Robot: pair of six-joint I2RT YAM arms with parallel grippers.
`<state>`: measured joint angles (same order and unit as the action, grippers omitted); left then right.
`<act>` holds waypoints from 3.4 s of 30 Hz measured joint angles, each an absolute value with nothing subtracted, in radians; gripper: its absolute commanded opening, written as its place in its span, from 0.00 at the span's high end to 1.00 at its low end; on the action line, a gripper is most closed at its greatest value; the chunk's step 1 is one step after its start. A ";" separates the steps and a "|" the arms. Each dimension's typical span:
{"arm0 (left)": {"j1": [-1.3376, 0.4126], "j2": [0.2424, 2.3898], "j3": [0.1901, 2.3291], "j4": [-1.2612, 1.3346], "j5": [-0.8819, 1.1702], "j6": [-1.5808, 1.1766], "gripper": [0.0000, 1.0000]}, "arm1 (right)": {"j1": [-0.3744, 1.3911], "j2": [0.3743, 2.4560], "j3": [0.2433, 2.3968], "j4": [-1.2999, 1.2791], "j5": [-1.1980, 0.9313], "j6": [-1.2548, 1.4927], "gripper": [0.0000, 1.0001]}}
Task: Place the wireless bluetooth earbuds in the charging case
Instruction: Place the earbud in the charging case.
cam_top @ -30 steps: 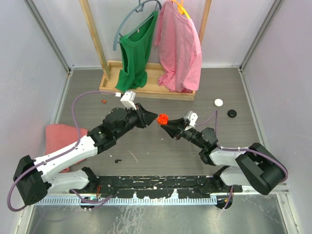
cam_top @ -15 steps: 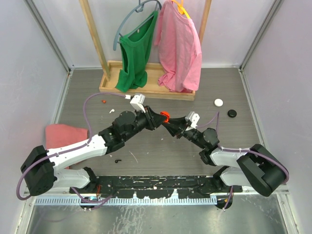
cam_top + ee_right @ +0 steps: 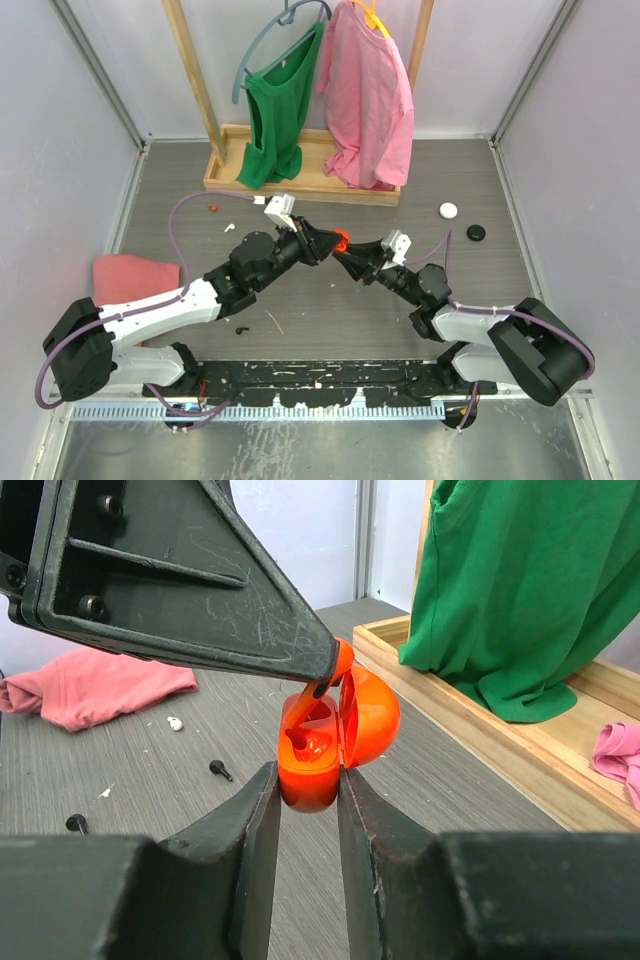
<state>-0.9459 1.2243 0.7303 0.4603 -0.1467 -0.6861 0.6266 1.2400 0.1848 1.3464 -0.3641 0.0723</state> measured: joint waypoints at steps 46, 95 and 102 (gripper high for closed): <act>-1.000 1.188 0.657 0.493 -0.245 -0.605 0.74 | 0.629 1.215 0.165 1.338 -0.360 0.057 0.99; -0.979 1.185 0.905 0.046 -0.134 -0.556 0.47 | 0.629 1.215 0.163 1.339 -0.365 0.056 0.99; -0.973 1.199 0.922 0.034 -0.114 -0.555 0.52 | 0.629 1.215 0.163 1.339 -0.370 0.056 0.99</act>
<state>-0.9730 1.1988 0.9222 0.0338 -0.1139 -0.5552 0.6292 1.2148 0.1627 1.3388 -0.3702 0.0563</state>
